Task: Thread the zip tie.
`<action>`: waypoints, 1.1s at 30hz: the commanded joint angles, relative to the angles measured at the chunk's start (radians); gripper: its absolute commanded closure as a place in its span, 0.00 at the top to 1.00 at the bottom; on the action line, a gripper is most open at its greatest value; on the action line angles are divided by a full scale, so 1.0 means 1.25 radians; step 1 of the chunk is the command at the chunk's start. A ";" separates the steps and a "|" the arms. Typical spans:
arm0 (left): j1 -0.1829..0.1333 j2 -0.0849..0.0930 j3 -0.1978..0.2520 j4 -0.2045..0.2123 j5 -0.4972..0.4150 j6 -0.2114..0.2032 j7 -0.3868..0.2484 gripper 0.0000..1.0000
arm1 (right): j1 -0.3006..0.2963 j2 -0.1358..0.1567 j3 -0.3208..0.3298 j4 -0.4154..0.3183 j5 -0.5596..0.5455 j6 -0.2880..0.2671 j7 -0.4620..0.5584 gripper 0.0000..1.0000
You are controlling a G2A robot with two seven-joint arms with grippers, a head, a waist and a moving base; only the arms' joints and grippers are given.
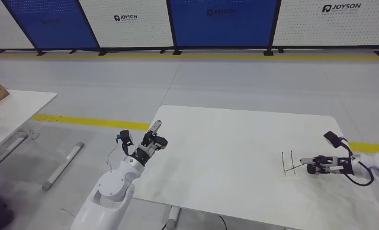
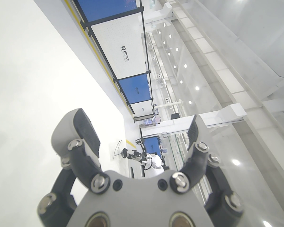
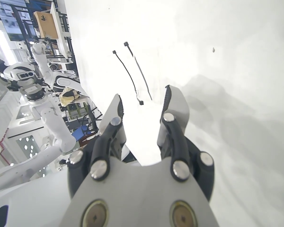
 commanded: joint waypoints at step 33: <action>0.000 0.000 0.000 0.000 0.000 0.000 0.000 1.00 | 0.033 -0.014 -0.009 0.066 0.028 -0.040 0.032 0.00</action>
